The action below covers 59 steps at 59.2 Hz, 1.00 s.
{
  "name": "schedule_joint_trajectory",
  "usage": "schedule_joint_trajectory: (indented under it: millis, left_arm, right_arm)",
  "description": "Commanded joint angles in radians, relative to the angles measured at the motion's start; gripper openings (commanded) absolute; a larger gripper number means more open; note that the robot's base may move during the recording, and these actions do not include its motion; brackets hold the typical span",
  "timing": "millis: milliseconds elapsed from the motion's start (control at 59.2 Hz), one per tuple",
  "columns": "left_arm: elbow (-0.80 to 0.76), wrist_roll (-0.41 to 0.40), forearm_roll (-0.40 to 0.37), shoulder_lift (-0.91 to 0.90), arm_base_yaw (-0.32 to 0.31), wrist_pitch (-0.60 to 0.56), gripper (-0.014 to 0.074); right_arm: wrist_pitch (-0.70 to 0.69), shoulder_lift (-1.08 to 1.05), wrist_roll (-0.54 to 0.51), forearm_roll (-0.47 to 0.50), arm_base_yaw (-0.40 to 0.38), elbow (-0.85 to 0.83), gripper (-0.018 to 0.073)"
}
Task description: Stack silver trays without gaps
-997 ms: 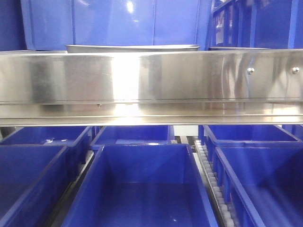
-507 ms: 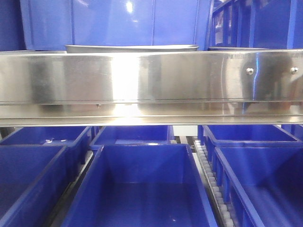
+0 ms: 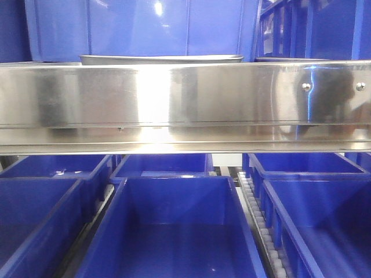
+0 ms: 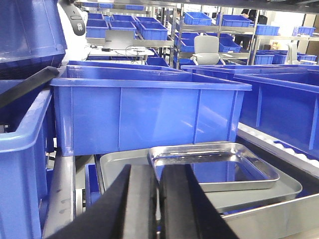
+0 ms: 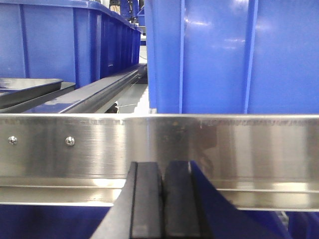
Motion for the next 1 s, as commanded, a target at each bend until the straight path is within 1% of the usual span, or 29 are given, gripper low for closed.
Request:
schedule_joint_trajectory:
  millis: [0,84,980]
  left_arm:
    - [0.001,-0.007,-0.002,-0.004,-0.001,-0.02,0.0013]
    - [0.001,-0.007,-0.002,-0.004,-0.001,-0.02,0.0013]
    - [0.001,-0.007,-0.002,-0.004,-0.001,-0.02,0.0013]
  right_arm:
    - [-0.034,-0.007,0.019,-0.018,0.001,0.0,-0.0081]
    - [-0.036,-0.007,0.056,-0.018,0.001,0.0,-0.0081]
    - [-0.044,-0.007,0.056,-0.018,0.001,0.0,-0.0081]
